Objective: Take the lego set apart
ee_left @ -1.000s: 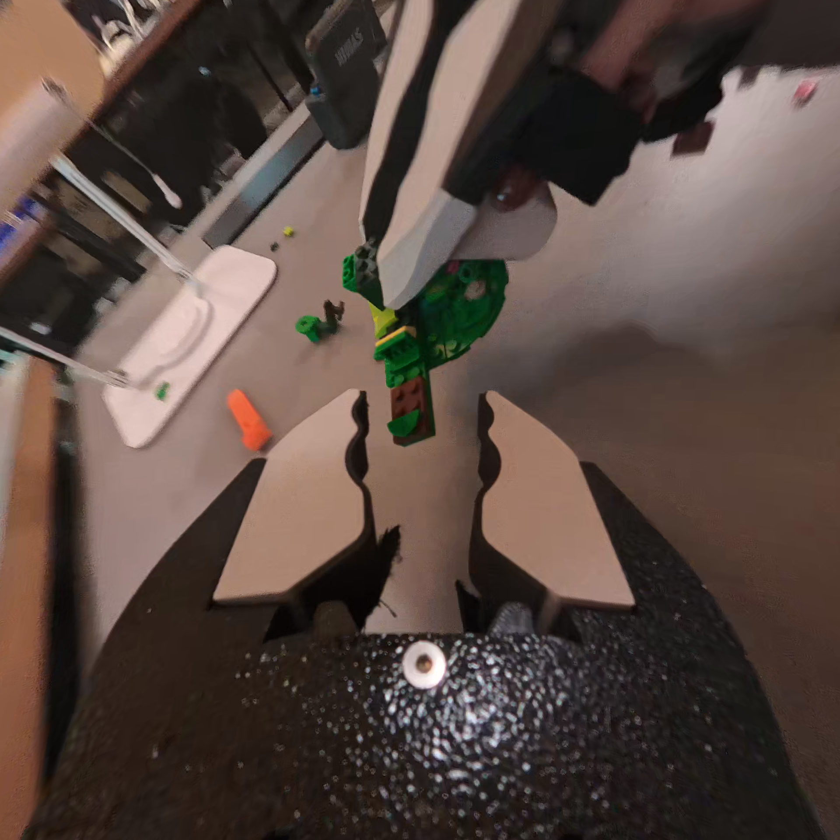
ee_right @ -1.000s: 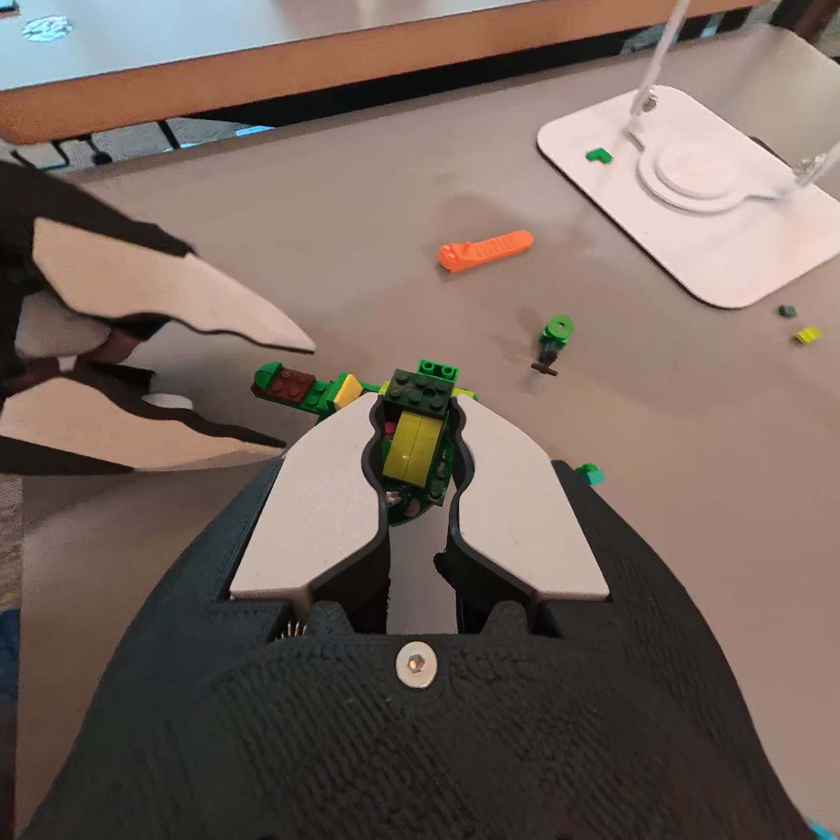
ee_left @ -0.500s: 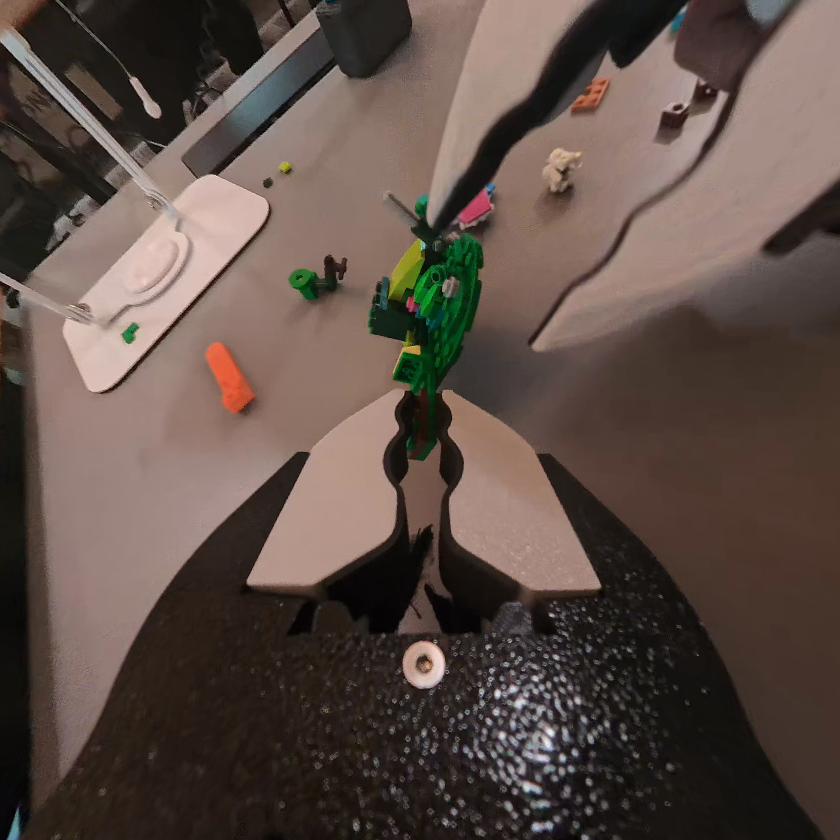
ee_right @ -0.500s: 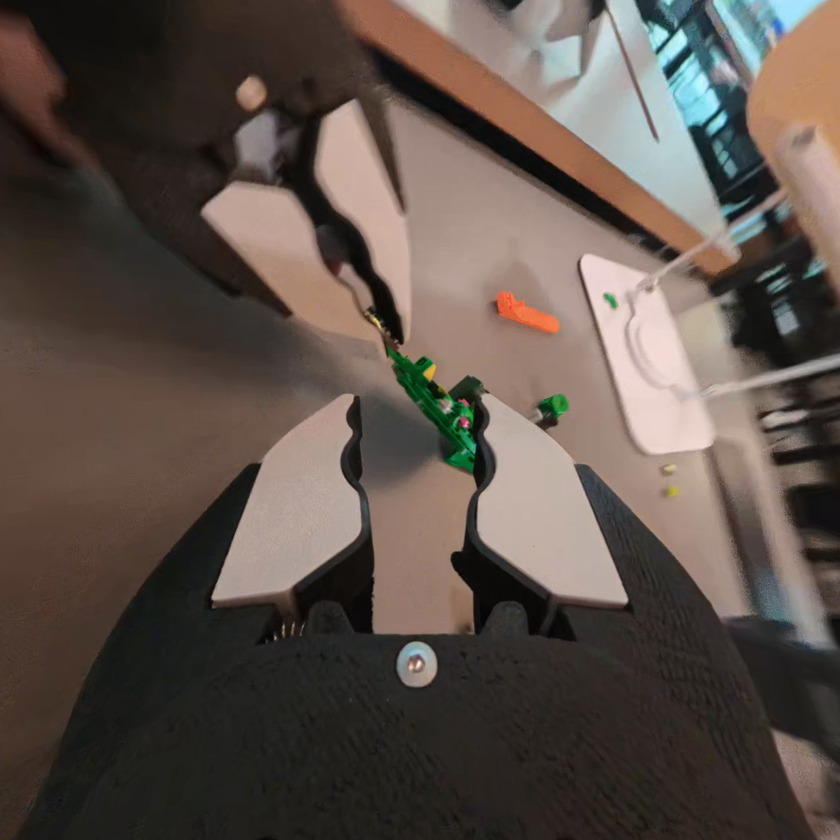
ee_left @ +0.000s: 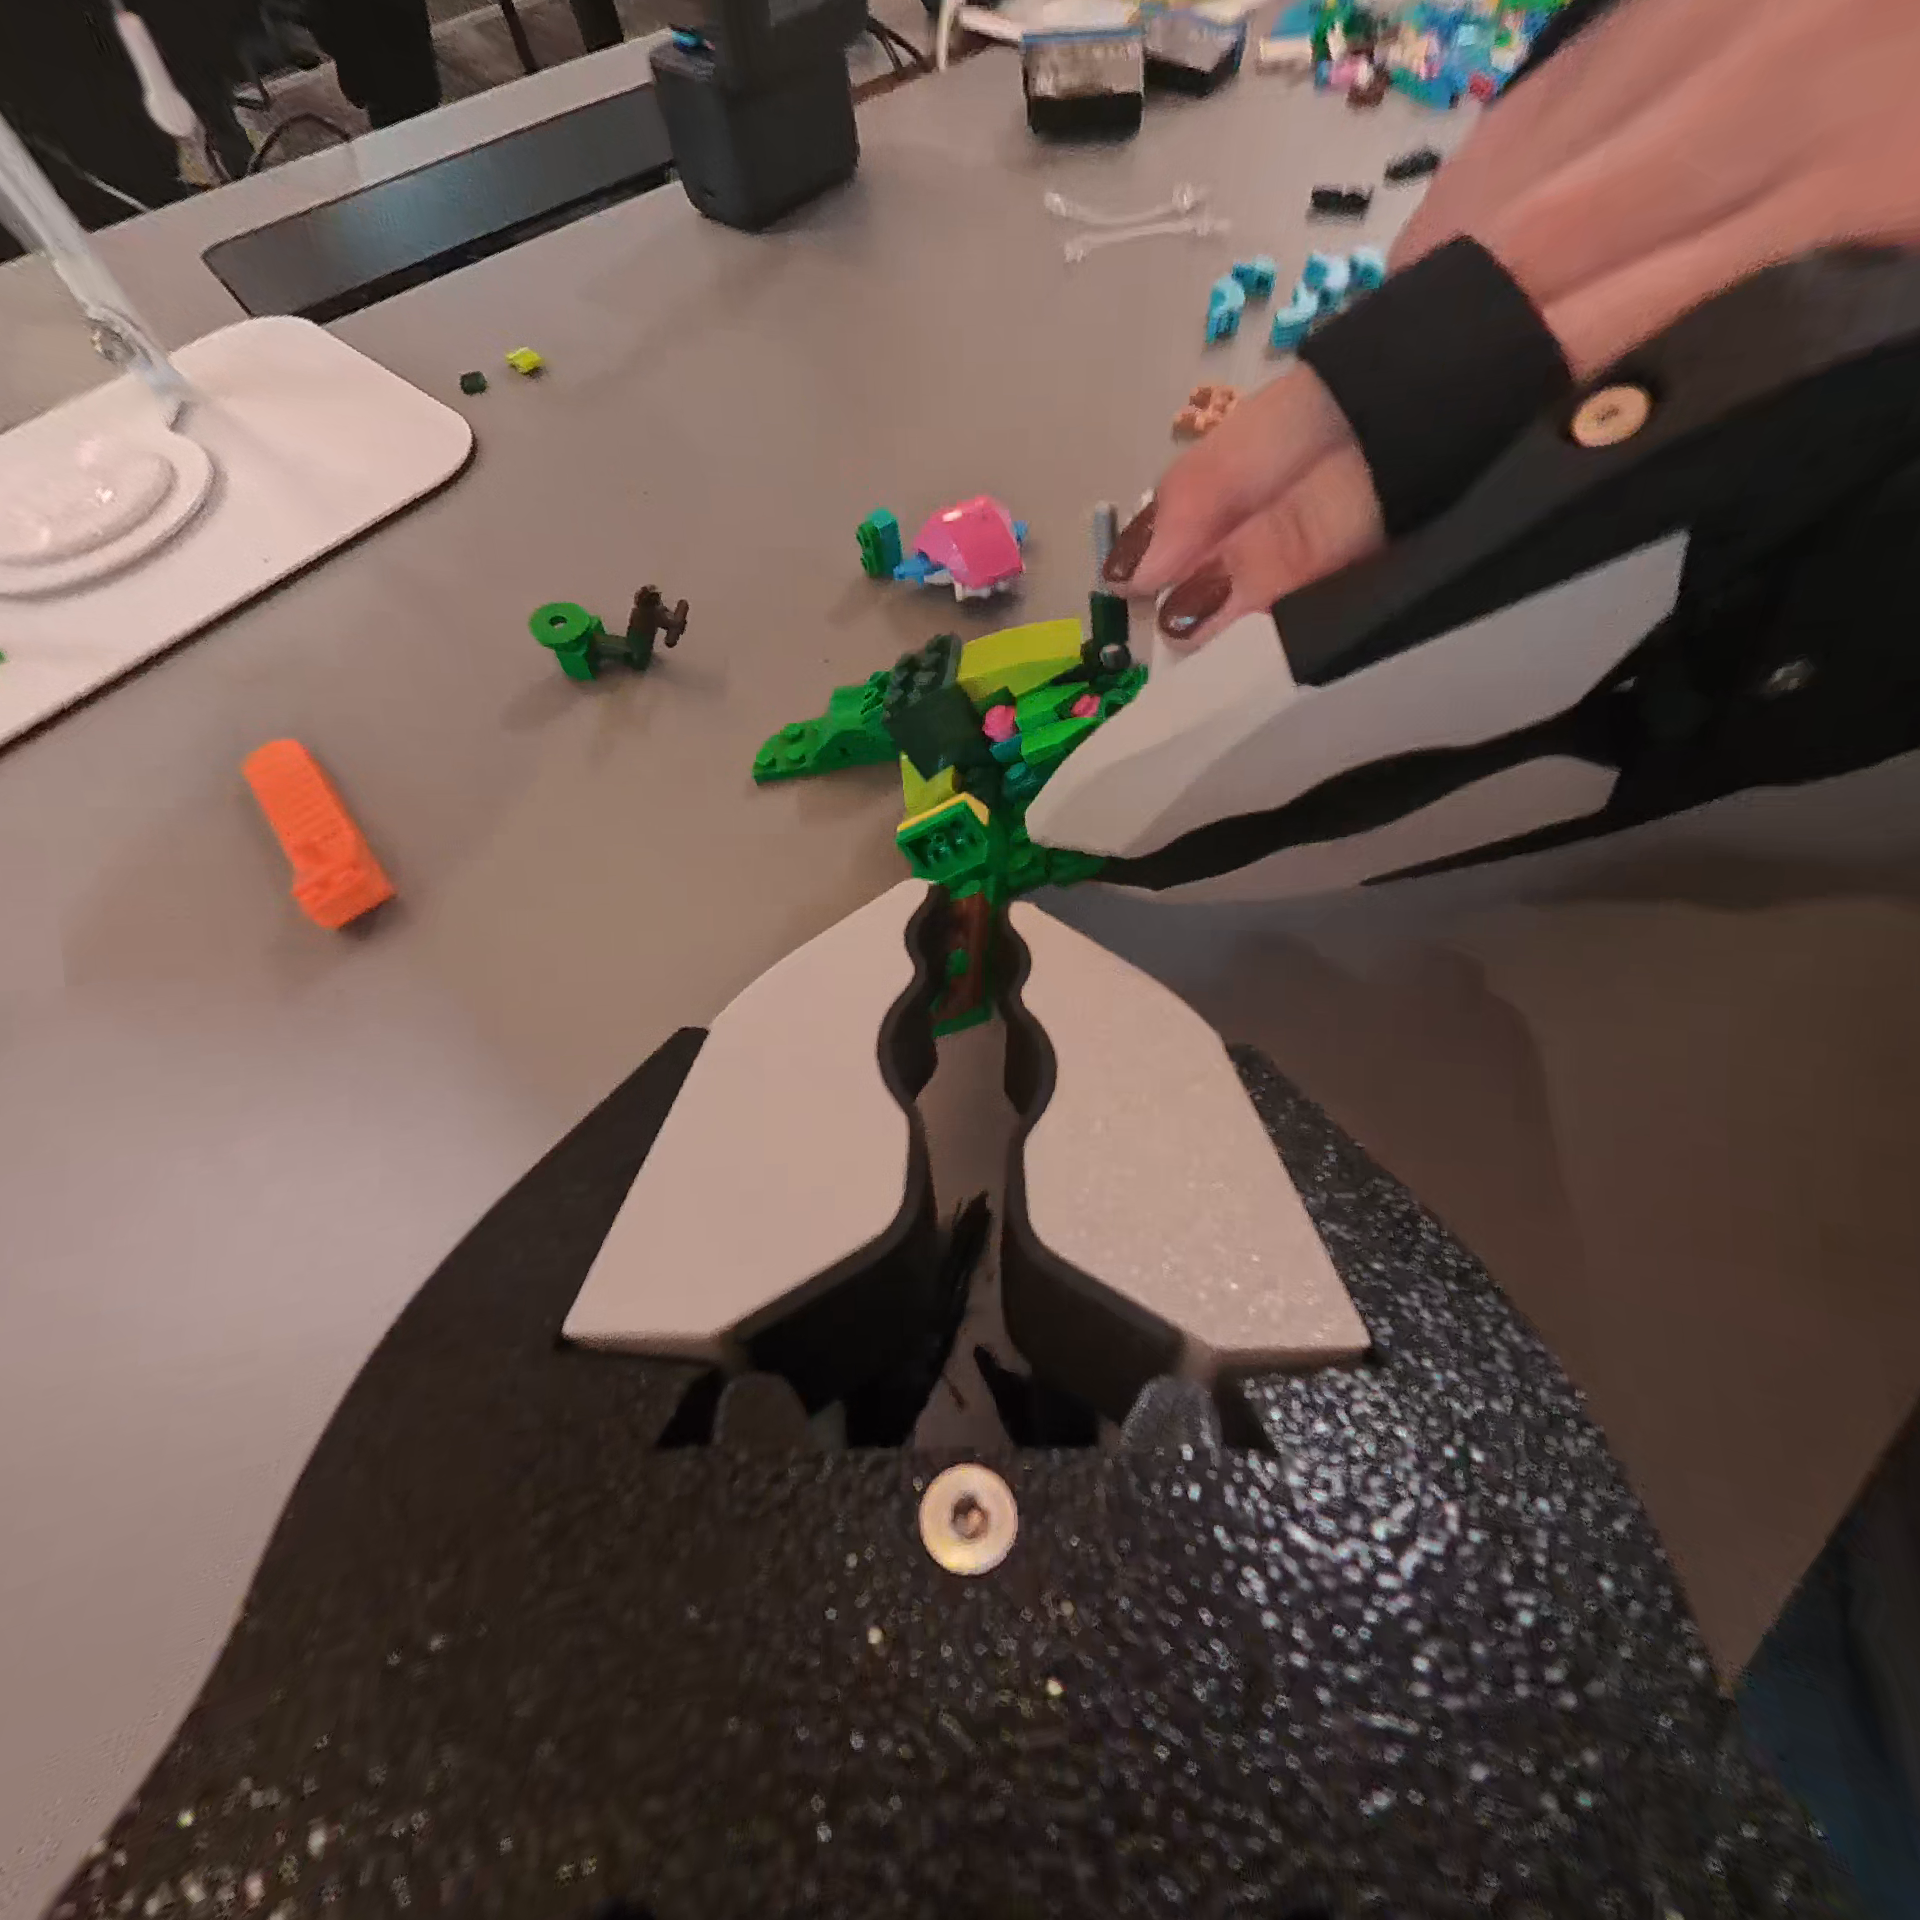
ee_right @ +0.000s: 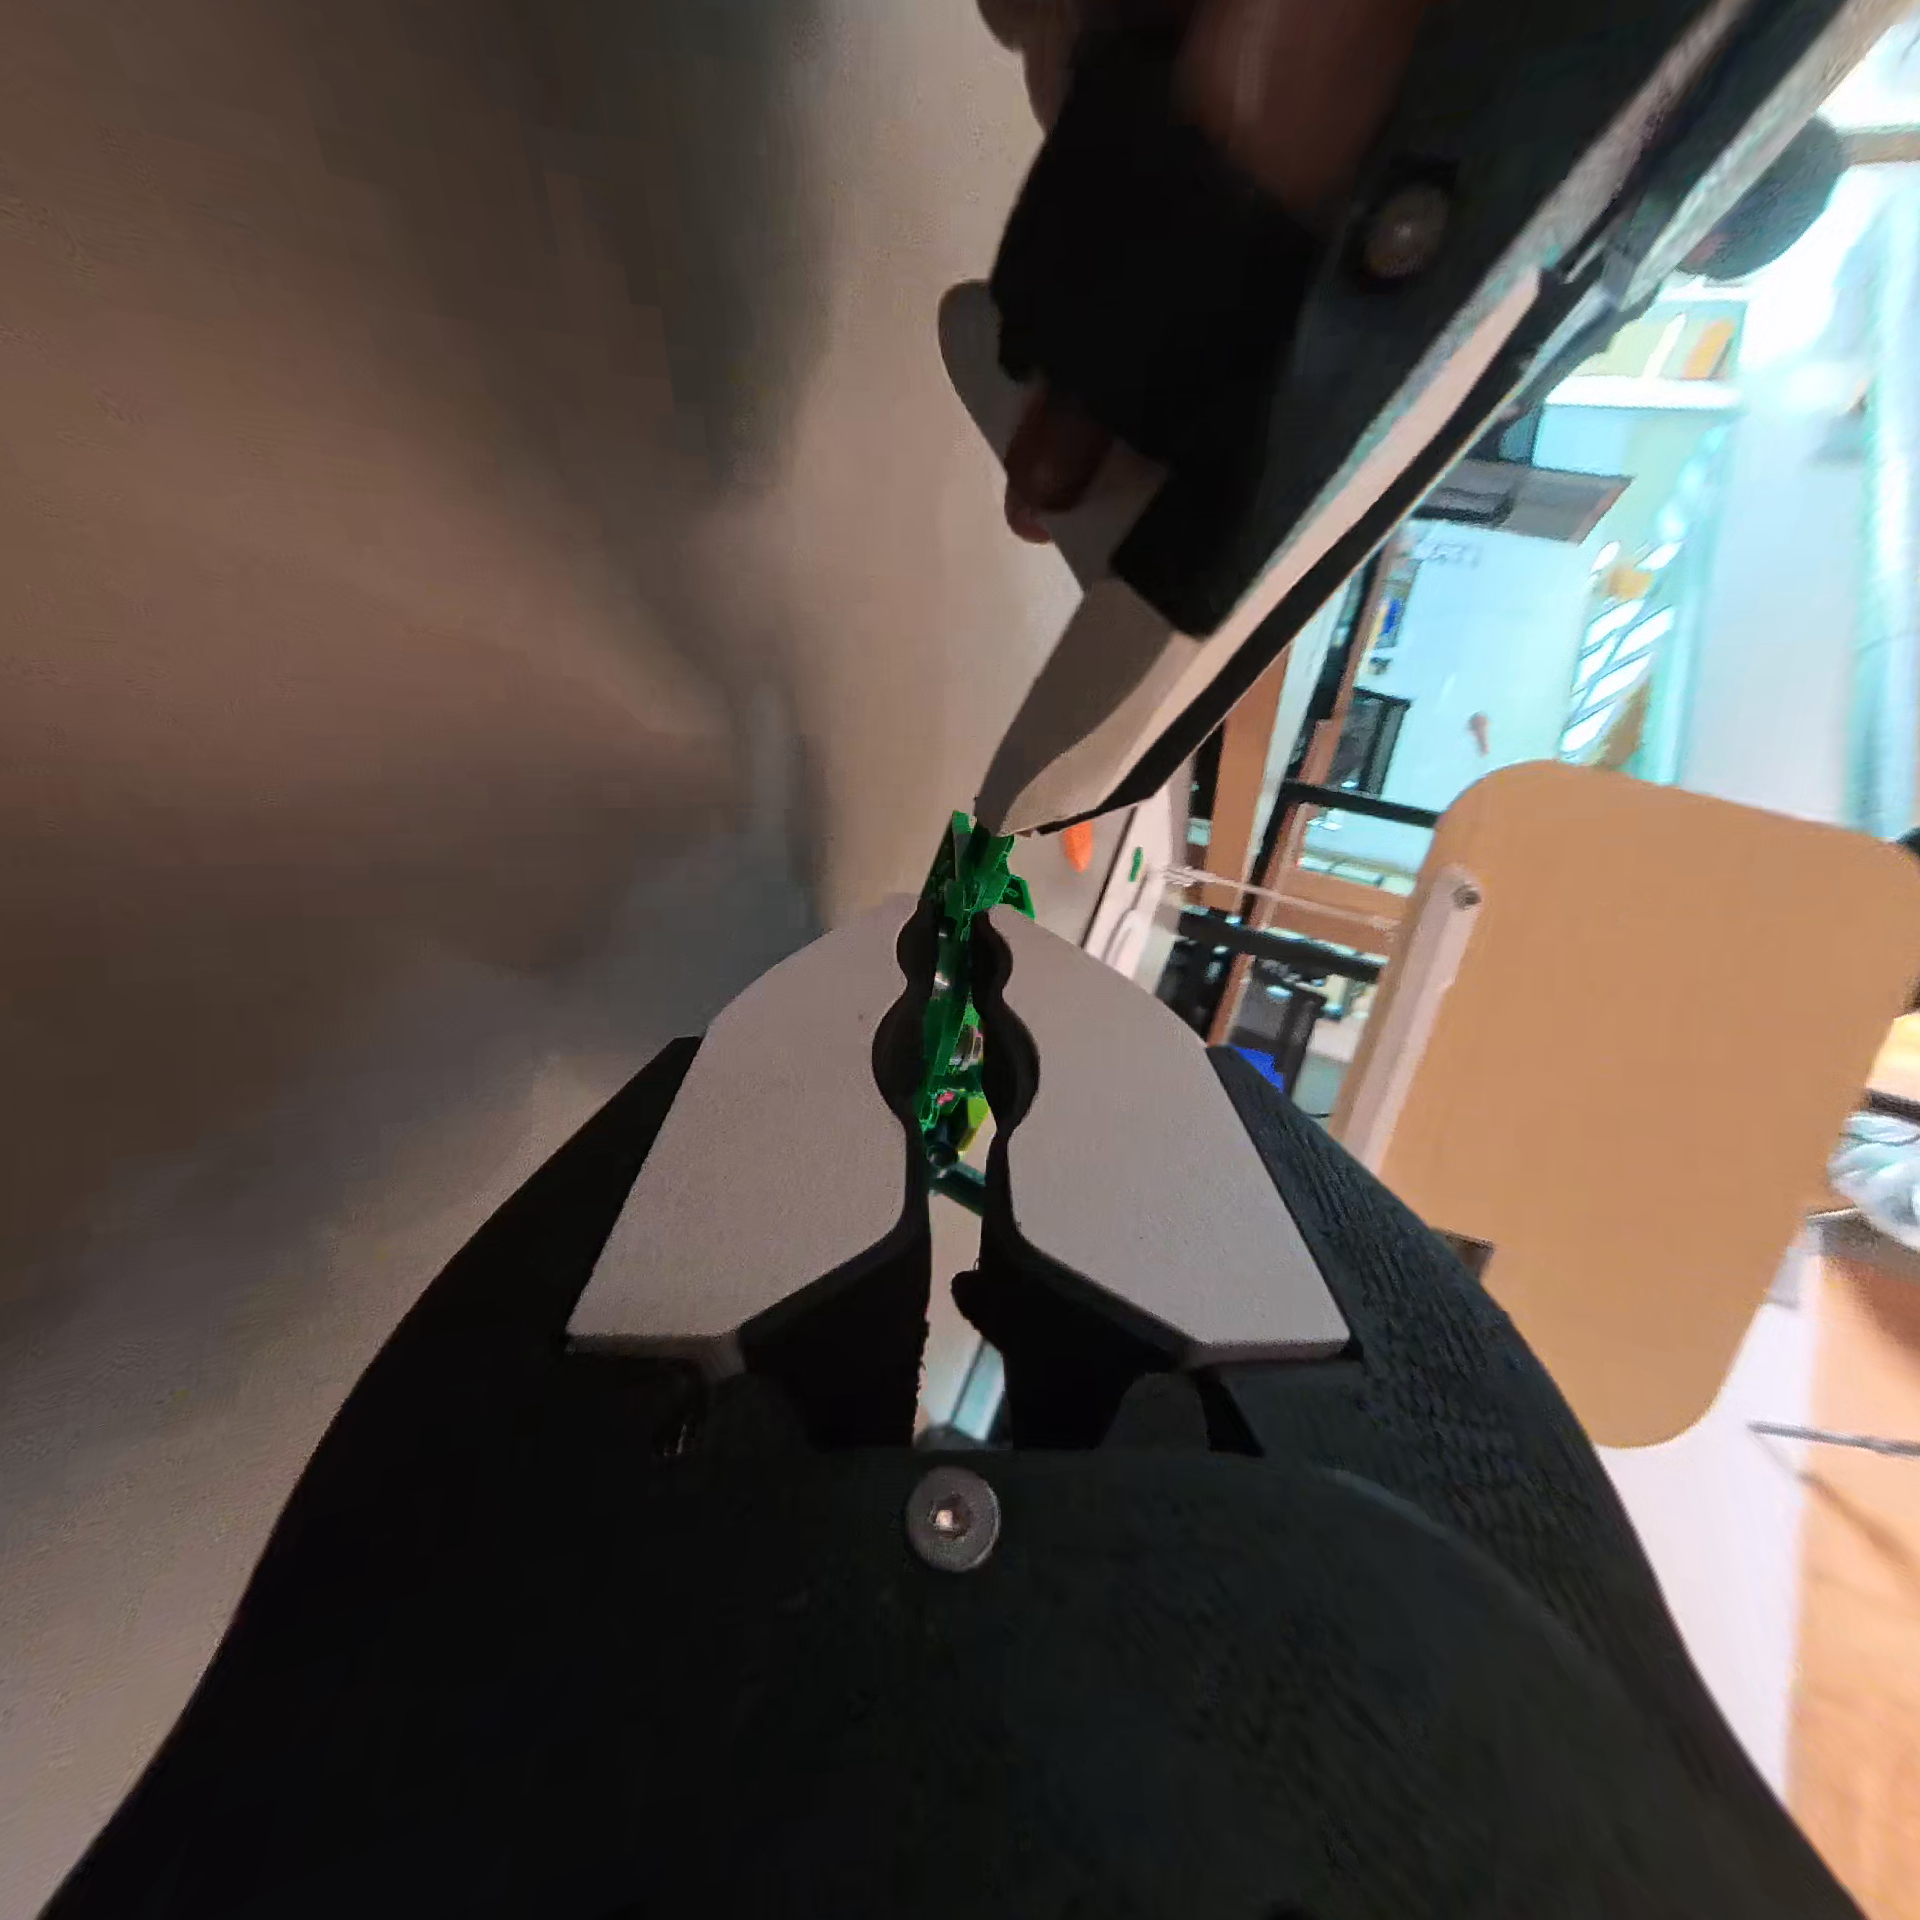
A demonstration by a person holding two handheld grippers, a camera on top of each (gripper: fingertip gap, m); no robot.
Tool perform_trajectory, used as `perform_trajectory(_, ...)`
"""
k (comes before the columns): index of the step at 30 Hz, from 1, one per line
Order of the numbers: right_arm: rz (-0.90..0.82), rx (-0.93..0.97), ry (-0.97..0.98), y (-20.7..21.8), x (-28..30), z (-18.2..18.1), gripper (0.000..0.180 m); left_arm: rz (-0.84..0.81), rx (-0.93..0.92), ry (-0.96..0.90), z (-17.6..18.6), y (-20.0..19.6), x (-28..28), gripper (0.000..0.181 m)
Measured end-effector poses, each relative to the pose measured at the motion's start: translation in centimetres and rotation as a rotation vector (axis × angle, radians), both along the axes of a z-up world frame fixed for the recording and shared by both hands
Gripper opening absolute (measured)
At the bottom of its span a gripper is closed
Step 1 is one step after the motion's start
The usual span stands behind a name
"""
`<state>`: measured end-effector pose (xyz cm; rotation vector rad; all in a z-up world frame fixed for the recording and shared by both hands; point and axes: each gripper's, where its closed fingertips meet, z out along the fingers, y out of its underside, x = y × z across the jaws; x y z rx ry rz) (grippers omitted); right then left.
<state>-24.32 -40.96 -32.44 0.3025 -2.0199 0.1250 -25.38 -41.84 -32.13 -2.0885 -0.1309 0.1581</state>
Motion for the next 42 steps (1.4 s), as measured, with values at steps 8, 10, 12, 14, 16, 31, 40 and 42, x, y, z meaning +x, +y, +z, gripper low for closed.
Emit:
perform_trajectory(8, 0.038, -0.058, -0.1, 0.4, 0.2, -0.3, 0.003, -0.017, -0.054, 0.135, -0.2, 0.4, 0.1, 0.008)
perform_trajectory(10, 0.015, -0.169, -0.208, 0.2, 0.5, 0.0, 0.004, -0.061, -0.03, 0.17, 0.0, 0.3, 0.4, 0.009)
perform_trajectory(12, 0.005, -0.268, -0.312, 0.0, 1.0, 0.5, 0.004, -0.08, 0.005, 0.178, 0.6, 0.2, 0.7, 0.015)
perform_trajectory(14, 0.014, -0.361, -0.413, -0.5, 1.6, 1.4, 0.003, -0.116, 0.003, 0.213, 1.0, 0.0, 1.2, 0.036)
perform_trajectory(16, 0.029, -0.424, -0.517, -0.9, 2.4, 1.9, 0.004, -0.144, -0.013, 0.248, 1.1, -0.1, 1.7, 0.031)
perform_trajectory(31, 0.16, -0.037, -0.391, 0.8, 4.9, 2.0, 0.003, -0.184, 0.328, -0.079, 5.0, 0.3, 2.7, 0.008)
perform_trajectory(40, 0.042, -0.258, -0.279, 0.9, 1.9, 0.7, 0.004, 0.071, 0.169, 0.062, 3.8, -3.1, -2.4, 0.009)
perform_trajectory(42, -0.026, -0.509, -0.324, 0.5, 1.1, 1.5, 0.004, 0.142, 0.008, 0.17, 1.9, -3.6, -3.7, 0.009)
